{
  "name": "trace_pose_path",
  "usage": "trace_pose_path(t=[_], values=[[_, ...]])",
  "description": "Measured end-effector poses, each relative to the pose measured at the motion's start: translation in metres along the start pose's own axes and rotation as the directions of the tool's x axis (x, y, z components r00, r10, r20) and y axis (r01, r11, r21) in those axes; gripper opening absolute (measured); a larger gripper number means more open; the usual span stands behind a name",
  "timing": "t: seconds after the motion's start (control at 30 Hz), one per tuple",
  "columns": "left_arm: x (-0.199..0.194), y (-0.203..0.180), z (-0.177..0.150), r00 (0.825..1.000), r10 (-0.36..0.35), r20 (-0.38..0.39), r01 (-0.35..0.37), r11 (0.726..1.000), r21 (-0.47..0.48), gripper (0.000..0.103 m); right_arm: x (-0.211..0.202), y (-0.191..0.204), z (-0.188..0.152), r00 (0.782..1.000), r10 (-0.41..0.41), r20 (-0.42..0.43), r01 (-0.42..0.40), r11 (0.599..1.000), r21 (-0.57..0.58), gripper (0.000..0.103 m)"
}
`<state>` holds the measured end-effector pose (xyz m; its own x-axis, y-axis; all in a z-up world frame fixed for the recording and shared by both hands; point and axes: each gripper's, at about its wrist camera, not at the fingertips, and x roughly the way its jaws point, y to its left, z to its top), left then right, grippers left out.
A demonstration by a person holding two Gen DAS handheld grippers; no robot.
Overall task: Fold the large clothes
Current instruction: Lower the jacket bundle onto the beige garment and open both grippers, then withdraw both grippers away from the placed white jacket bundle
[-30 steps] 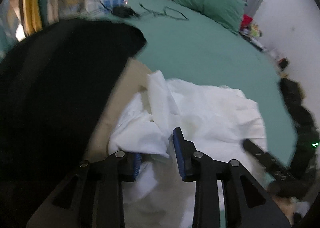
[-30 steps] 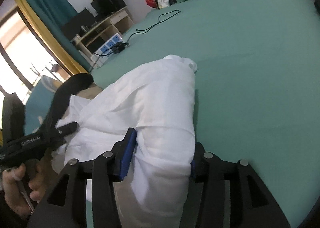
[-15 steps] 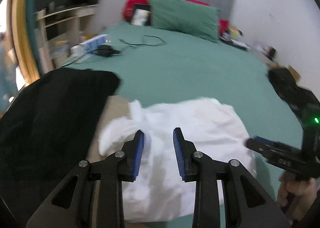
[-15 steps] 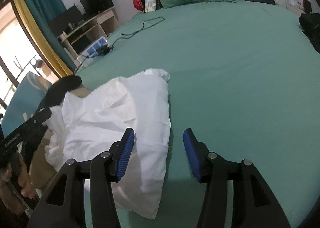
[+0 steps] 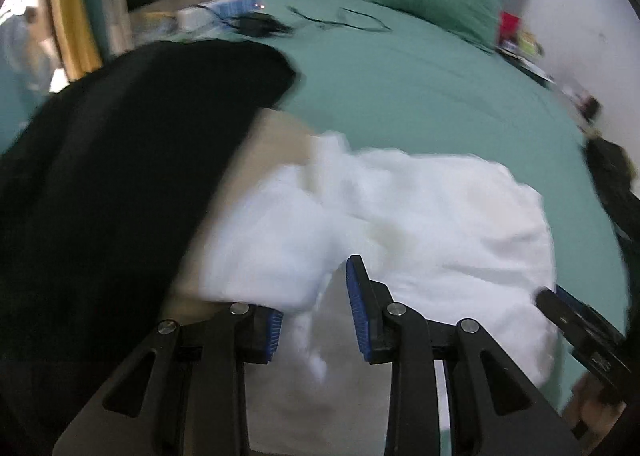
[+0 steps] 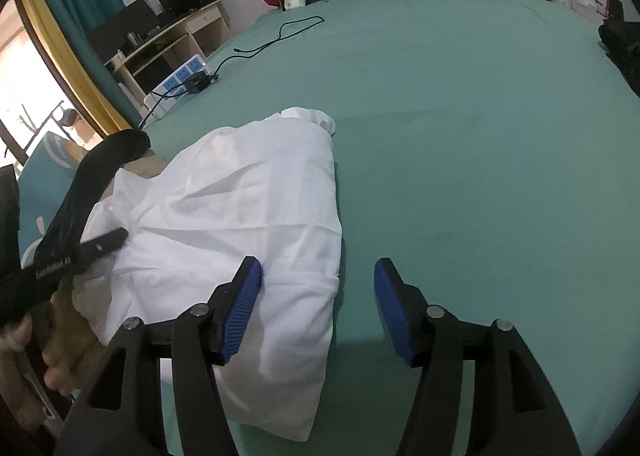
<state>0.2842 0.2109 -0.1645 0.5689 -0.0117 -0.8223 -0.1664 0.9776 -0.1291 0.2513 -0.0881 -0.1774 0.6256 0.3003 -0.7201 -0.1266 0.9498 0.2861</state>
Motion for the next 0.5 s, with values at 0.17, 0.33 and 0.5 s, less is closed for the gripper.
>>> trace_pose_path(t=[0.17,0.33,0.5], values=[[-0.006,0.004,0.0,1.0,-0.02,0.005,0.02,1.0,-0.012,0.032,-0.003,0.0,-0.001,1.0,0.005,-0.003,-0.005,1.0,0.018,0.059],[-0.036,-0.001,-0.007,0.995,-0.04,0.094,0.038,0.999,0.024,0.032,-0.008,0.004,-0.005,1.0,0.007,-0.01,-0.007,1.0,0.001,0.059],[-0.049,-0.028,-0.02,0.983,-0.15,0.107,0.135,0.981,0.139,0.032,-0.014,0.008,-0.007,1.0,0.004,-0.016,-0.005,1.0,-0.012,0.059]])
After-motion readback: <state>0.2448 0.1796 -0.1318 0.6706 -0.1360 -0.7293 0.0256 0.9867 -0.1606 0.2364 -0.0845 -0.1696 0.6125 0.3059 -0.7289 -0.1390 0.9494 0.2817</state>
